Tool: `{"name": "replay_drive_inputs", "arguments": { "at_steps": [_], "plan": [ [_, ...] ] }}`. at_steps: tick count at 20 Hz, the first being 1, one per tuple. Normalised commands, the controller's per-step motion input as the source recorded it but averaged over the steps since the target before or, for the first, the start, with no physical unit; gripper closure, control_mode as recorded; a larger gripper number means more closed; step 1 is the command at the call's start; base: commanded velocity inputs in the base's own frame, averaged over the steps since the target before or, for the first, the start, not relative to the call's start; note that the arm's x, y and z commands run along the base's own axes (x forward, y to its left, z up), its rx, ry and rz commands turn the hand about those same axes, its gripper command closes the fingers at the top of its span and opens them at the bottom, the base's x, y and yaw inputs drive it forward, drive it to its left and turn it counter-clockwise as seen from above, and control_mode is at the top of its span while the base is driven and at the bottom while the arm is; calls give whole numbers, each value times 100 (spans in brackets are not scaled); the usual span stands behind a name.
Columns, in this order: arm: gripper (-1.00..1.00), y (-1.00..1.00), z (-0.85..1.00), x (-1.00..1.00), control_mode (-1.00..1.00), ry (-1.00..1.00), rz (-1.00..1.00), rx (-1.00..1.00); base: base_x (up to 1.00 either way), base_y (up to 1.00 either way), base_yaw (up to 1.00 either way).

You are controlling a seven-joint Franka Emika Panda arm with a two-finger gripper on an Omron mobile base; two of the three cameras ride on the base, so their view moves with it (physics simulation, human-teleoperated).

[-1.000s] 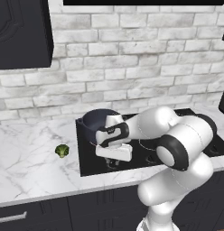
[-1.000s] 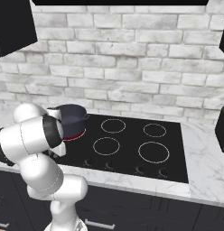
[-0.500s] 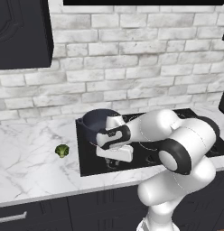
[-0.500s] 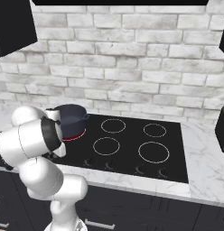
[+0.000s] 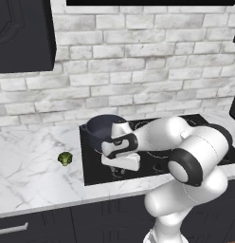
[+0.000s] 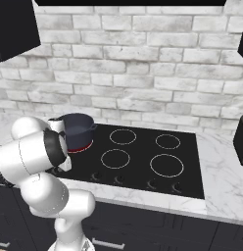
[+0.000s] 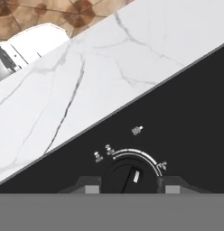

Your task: Turn on the burner for the pot on the stove. Wait thirty seconds for the pot to heat up. Then add the broccoli to the pot.

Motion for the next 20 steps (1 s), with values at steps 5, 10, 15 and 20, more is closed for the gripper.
{"name": "replay_drive_inputs", "arguments": {
  "at_steps": [5,10,15,20],
  "plan": [
    [100,0,0,-5,-100,-4,0,0,0,0,0],
    [100,0,0,0,-100,-3,0,0,0,0,0],
    [100,1,-1,0,-100,0,0,0,0,0,0],
    [100,2,0,0,-100,0,-1,0,0,0,0]
  ]
}}
